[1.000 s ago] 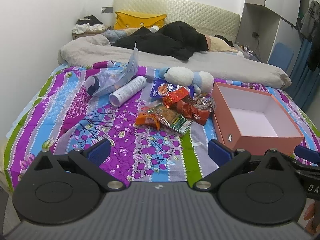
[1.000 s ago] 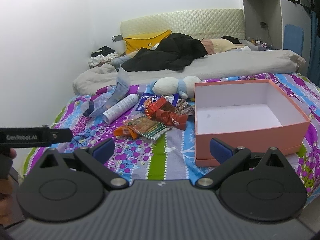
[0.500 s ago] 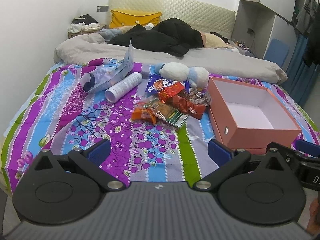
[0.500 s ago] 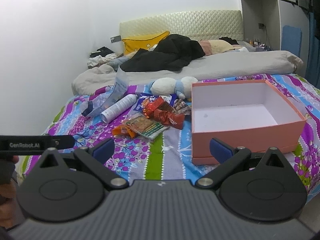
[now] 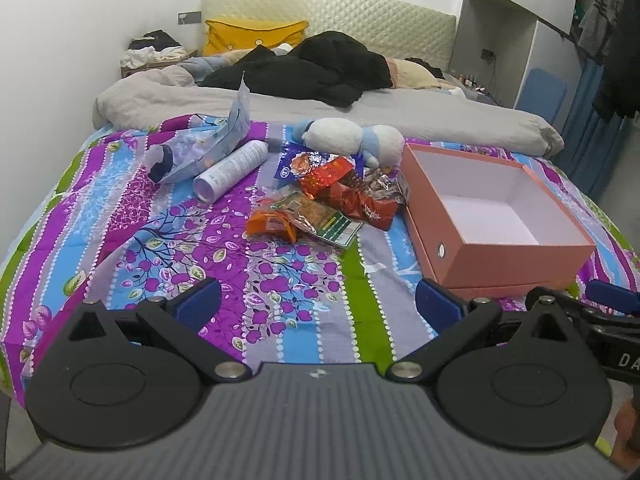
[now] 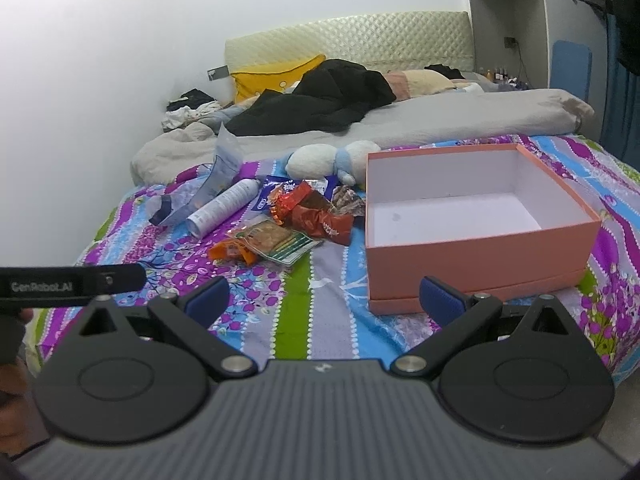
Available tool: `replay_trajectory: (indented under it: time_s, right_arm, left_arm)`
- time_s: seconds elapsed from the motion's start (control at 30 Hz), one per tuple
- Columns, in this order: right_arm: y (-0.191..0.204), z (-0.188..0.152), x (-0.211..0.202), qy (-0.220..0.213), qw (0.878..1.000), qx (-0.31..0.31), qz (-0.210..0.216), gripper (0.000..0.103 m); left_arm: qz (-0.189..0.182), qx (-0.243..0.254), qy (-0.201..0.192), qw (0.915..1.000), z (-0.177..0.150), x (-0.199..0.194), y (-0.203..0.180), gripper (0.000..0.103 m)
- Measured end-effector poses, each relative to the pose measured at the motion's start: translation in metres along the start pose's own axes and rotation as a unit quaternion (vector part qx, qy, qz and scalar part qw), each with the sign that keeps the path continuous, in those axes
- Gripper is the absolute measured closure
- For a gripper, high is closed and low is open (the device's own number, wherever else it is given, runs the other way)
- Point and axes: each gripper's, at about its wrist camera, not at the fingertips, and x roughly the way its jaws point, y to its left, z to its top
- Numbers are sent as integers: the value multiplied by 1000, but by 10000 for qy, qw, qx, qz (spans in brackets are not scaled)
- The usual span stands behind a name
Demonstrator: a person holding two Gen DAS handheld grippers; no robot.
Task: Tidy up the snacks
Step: 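Move both tools toward the pile of snacks on the bed, then lower the left tool to the orange bag while the right tool nears the green-labeled bag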
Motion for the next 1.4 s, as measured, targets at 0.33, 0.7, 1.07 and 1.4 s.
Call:
replay_trajectory:
  time_s: [0.33,0.7,1.07,1.4]
  right_arm:
    - [-1,-7,-1,-85,9998,-146,84,6]
    - [5,-5,25,-120,9989,-461,35,6]
    - [22,-9,61,-115,9965,-818,-132,6]
    - [53,-15,110,65,9888,-1474,226,6]
  left_arm:
    - [-46,10,137,9999,-6,18,4,0]
    - [-67,34,209,9998,3,49,10,0]
    - [-69,213,194,9996,26,94,19,0]
    - [-149,131,321,9993,31,144,58,0]
